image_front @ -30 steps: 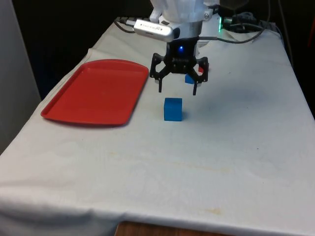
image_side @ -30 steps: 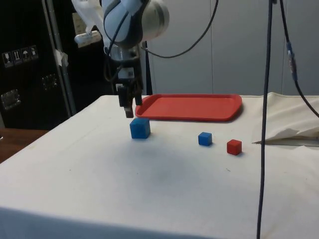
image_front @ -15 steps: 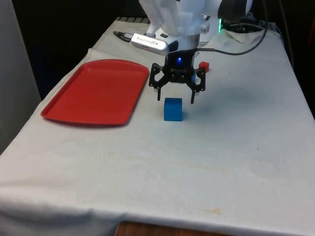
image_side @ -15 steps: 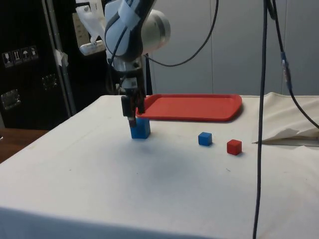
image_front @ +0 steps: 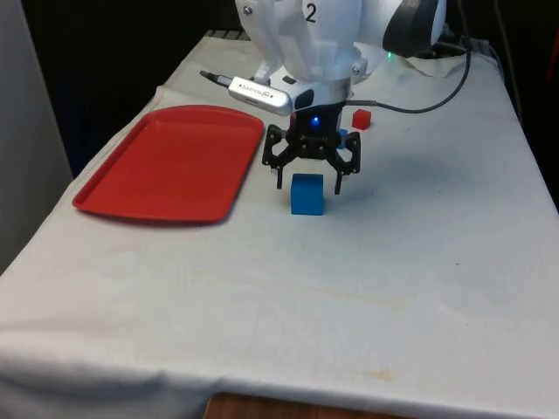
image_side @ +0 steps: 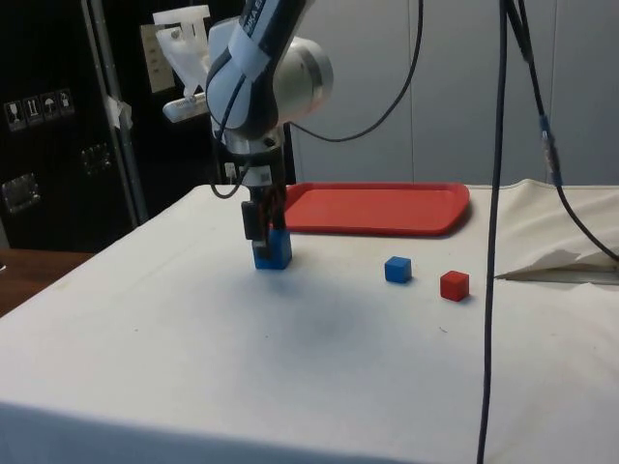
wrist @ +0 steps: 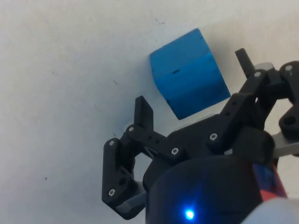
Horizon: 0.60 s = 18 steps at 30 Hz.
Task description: Pick up the largest block and place it onto the tray.
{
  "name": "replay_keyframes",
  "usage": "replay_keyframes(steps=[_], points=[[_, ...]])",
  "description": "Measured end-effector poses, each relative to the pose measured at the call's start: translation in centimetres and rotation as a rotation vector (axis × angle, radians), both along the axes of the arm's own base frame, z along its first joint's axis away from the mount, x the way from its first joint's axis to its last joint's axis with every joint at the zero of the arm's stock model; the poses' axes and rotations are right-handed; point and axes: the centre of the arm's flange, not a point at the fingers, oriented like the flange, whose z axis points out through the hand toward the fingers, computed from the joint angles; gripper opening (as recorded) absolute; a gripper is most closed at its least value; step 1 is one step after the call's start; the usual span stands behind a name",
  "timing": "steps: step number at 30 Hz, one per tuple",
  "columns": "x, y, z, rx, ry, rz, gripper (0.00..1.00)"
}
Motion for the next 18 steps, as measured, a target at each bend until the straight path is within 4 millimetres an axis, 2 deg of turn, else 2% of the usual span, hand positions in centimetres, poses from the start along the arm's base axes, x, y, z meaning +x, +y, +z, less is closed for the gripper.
replay_keyframes(steps=[5,6,7,8,10,14,15,18], points=[[-0.03,0.04,-0.12,-0.001,0.002,0.001,1.0],[-0.03,0.04,-0.12,-0.001,0.002,0.001,0.96],[0.01,0.05,-0.08,-0.001,0.001,0.001,0.88],[0.01,0.05,-0.08,-0.001,0.001,0.001,0.72],[0.01,0.0,-0.06,-0.001,0.001,0.0,0.48],[0.01,0.0,-0.06,-0.001,0.001,0.0,0.05],[0.03,0.06,-0.01,-0.001,0.0,0.001,0.01],[0.04,0.07,0.03,0.0,-0.001,0.001,0.01]])
